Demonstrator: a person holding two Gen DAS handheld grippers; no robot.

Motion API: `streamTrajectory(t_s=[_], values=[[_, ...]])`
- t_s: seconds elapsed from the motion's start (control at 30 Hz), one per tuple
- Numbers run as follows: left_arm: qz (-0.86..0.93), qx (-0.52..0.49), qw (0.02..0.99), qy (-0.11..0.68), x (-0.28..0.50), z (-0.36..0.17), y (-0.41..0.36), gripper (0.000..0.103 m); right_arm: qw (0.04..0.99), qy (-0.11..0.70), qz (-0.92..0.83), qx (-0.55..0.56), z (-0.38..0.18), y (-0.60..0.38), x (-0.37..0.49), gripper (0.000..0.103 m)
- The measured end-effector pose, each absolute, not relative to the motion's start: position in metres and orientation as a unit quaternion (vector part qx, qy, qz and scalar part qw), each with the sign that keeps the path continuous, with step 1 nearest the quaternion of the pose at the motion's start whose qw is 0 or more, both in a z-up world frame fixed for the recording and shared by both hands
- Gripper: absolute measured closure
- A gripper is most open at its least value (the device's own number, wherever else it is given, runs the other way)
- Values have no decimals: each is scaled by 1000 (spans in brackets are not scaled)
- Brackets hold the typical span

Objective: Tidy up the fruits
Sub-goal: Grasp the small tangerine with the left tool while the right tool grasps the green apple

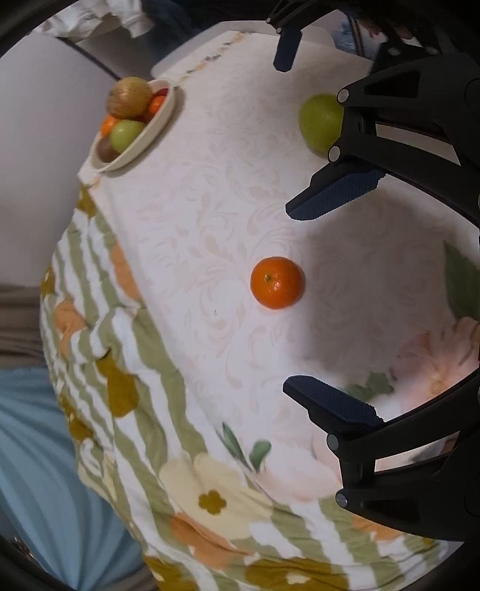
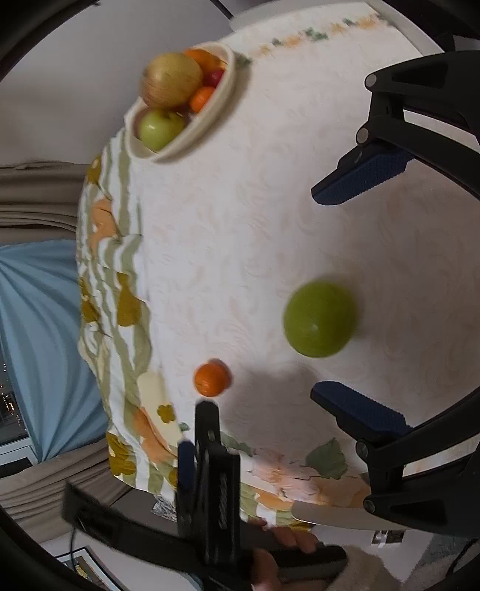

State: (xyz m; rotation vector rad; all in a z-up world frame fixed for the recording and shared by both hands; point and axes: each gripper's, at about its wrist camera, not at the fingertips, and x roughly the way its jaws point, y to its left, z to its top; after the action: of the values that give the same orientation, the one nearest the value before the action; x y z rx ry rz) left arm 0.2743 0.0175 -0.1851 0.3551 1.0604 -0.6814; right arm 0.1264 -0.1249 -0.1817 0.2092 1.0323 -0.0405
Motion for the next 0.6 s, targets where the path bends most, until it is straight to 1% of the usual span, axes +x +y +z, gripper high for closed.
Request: streamTrajectory(t_s=[0.07, 0.1, 0.13, 0.2, 0.23, 0.3, 0.4, 0.43, 0.47, 0.5, 0.6], values=[[-322, 178, 788, 493, 275, -194, 11, 21, 862, 498, -17, 94, -187, -120, 126, 8], [-324, 182, 786, 493, 275, -196, 8, 29, 860, 501, -18, 91, -190, -118, 126, 8], [-327, 188, 783, 495, 276, -201, 5, 32, 860, 503, -19, 87, -192, -117, 126, 8], [-332, 191, 779, 497, 276, -206, 1, 35, 860, 503, -21, 83, -196, -114, 127, 8], [-336, 193, 776, 498, 277, -209, -1, 39, 859, 504, -22, 82, -198, -113, 127, 8], [-342, 198, 773, 497, 277, -212, -2, 43, 858, 507, -21, 76, -201, -111, 128, 11], [-345, 208, 772, 492, 277, -215, -5, 44, 857, 511, -18, 68, -203, -108, 130, 12], [-346, 208, 772, 492, 277, -216, -5, 50, 856, 512, -16, 66, -203, -107, 130, 16], [-345, 208, 771, 493, 277, -217, -6, 53, 856, 513, -14, 65, -203, -107, 131, 18], [-344, 210, 770, 494, 278, -218, -6, 58, 855, 514, -14, 63, -204, -106, 133, 18], [-346, 208, 770, 494, 279, -220, -5, 58, 855, 515, -15, 61, -205, -105, 136, 22]])
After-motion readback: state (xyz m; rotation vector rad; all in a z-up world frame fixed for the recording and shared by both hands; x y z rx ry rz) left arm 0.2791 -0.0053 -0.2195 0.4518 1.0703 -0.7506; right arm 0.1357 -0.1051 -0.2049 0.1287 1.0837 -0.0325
